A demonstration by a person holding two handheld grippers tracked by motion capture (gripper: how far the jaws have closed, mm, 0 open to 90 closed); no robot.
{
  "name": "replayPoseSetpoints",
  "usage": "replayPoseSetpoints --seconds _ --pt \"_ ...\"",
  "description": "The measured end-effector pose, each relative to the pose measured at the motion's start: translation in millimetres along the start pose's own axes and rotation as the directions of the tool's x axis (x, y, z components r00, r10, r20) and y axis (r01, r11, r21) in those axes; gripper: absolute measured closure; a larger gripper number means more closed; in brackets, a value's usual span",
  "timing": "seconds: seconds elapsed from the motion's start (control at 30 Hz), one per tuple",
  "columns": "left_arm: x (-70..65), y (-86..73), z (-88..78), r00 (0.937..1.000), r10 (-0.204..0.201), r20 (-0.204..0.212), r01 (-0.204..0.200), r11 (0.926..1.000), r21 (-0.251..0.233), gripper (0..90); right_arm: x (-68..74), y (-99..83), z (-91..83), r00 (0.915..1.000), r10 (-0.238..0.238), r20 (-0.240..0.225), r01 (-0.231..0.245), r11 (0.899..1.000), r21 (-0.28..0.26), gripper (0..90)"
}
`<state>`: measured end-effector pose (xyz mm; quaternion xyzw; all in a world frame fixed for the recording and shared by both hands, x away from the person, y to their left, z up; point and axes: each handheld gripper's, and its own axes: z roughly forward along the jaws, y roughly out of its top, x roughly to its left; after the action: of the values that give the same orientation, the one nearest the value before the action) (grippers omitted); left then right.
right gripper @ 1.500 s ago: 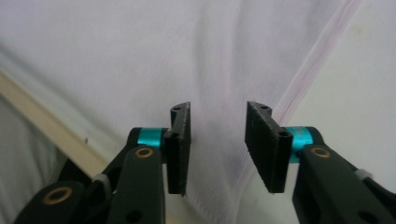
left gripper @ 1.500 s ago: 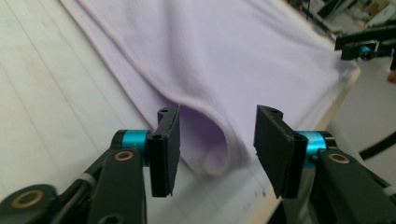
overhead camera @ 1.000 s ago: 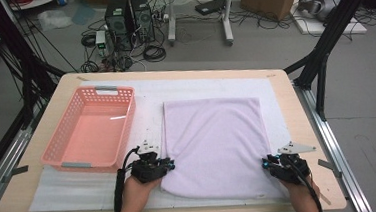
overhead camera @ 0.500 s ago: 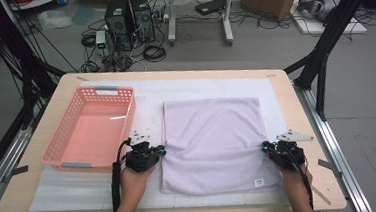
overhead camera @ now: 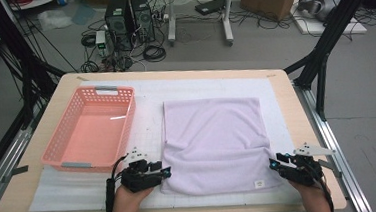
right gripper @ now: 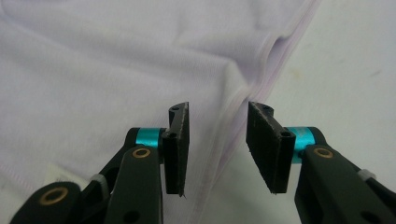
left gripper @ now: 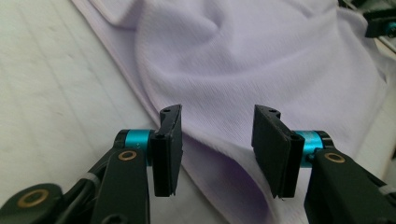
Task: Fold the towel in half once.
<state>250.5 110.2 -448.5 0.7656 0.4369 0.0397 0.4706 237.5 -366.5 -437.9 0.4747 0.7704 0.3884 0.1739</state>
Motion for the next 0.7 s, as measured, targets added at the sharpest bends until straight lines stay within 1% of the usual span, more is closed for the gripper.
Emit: replayPoseSetpoints --seconds 0.03,0.07,0.1,0.13,0.17,0.2,0.23,0.27,0.3,0.43,0.5,0.6,0.63,0.67,0.7 --pt "-1.9 -1.7 1.1 0.9999 0.014 -0.003 -0.014 0.9998 0.013 54.6 0.3 -1.7 0.1 1.0000 -0.003 0.001 0.003 1.000 0.010 59.1" --pt "-3.8 -3.9 2.7 0.9990 0.041 -0.020 -0.041 0.9989 0.022 59.9 0.2 -3.1 0.3 1.0000 0.005 -0.005 -0.004 1.000 0.026 59.1" --pt "-6.1 -6.3 2.9 0.9965 0.065 -0.052 -0.065 0.9979 0.008 65.4 0.7 -4.8 1.3 0.9999 0.010 -0.008 -0.010 0.999 0.035 59.3" --pt "-6.0 -7.0 1.7 0.9943 0.074 -0.077 -0.073 0.9972 0.015 73.1 1.5 -6.7 2.5 1.0000 0.006 -0.008 -0.006 0.999 0.054 59.9" --pt "-4.9 -6.7 1.0 0.9953 0.060 -0.076 -0.059 0.9981 0.017 81.5 3.2 -9.0 2.8 0.9999 0.011 0.000 -0.011 0.999 0.045 60.9" --pt "-3.4 -6.9 -0.2 0.9967 0.042 -0.069 -0.041 0.9990 0.019 83.9 3.5 -9.3 2.3 0.9999 0.017 0.004 -0.017 0.999 0.047 63.5" --pt "-3.2 -8.3 -2.3 0.9972 0.038 -0.064 -0.037 0.9991 0.020 85.2 4.7 -9.0 1.4 0.9997 0.025 0.002 -0.025 0.998 0.055 70.3" --pt "-3.4 -9.5 -3.8 0.9971 0.038 -0.066 -0.037 0.9991 0.019 85.6 5.4 -8.9 0.2 0.9995 0.028 -0.011 -0.027 0.997 0.068 80.0" --pt "-3.6 -11.1 -5.8 0.9975 0.035 -0.062 -0.034 0.9992 0.020 85.7 5.8 -9.1 -0.4 0.9987 0.038 -0.033 -0.036 0.997 0.075 83.6" --pt "-4.4 -15.8 -13.7 0.9982 0.020 -0.057 -0.019 0.9996 0.020 86.0 10.2 -9.3 -2.8 0.9996 0.009 -0.027 -0.007 0.996 0.087 86.5" --pt "-5.0 -17.6 -17.0 0.9982 0.020 -0.056 -0.019 0.9996 0.021 86.2 9.9 -10.6 -5.2 0.9993 0.018 -0.033 -0.015 0.996 0.090 86.8" --pt "-5.5 -18.0 -19.0 0.9993 0.018 -0.031 -0.017 0.9995 0.028 85.4 11.7 -14.3 -11.1 0.9995 0.012 -0.030 -0.009 0.995 0.097 86.7" --pt "-6.4 -15.7 -18.3 0.9994 0.026 -0.023 -0.026 0.9995 0.019 82.7 12.4 -14.8 -11.9 0.9996 0.003 -0.027 0.000 0.995 0.095 84.9" --pt "-6.6 -12.9 -17.3 0.9993 0.032 -0.020 -0.032 0.9995 0.007 70.9 12.6 -14.3 -11.9 0.9996 0.003 -0.027 -0.001 0.996 0.088 77.1" --pt "-5.9 -8.0 -16.0 0.9989 0.043 -0.016 -0.043 0.9990 -0.014 62.4 12.2 -13.6 -11.8 0.9995 0.003 -0.032 -0.001 0.997 0.079 66.6"
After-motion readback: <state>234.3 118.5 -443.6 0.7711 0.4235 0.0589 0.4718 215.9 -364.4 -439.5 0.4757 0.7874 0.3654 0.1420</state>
